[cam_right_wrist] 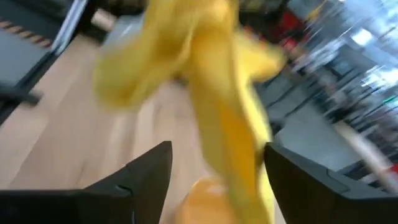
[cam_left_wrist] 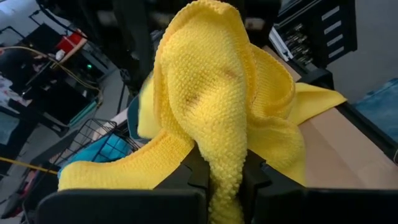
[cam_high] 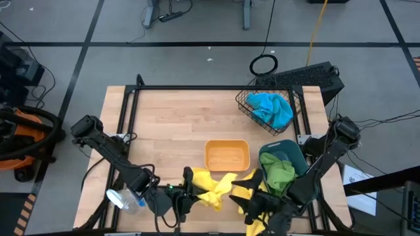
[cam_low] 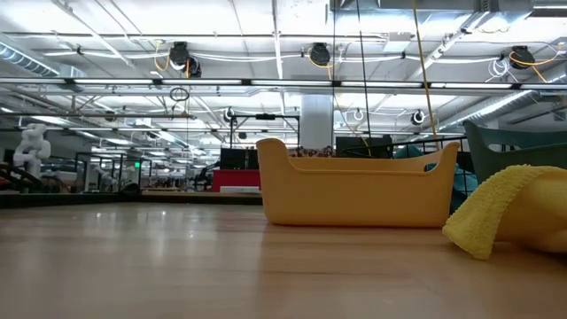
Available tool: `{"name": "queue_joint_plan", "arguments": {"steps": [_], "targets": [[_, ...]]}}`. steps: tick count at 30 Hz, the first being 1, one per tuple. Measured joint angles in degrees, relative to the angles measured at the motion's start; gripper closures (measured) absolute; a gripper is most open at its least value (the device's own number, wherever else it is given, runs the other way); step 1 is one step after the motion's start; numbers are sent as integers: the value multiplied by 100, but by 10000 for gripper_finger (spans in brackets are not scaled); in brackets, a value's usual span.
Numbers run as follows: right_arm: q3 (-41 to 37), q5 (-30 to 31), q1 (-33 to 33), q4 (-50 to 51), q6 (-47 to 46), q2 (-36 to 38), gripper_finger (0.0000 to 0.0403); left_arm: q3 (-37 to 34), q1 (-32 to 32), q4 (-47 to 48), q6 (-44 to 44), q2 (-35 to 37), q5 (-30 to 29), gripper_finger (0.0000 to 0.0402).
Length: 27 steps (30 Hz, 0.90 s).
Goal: Sort microfiber towel by color & place in baskets
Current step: Put the left yellow microfiber cloth into the orange bin
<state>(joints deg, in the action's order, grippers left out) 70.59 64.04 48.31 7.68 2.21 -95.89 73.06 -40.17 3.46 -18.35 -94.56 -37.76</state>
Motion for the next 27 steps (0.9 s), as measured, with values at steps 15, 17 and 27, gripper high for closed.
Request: {"name": "queue_joint_plan", "arguments": {"steps": [15, 17, 27], "targets": [[1, -1621, -609, -398, -260, -1, 258, -3, 281, -414, 132, -122, 13, 370], [0, -1803, -602, -666, -173, -1, 269, -4, 369, -541, 144, -198, 13, 370], [1, -1866, -585, -710, -759, -3, 195, -4, 519, -602, 153, -260, 11, 370]]}}
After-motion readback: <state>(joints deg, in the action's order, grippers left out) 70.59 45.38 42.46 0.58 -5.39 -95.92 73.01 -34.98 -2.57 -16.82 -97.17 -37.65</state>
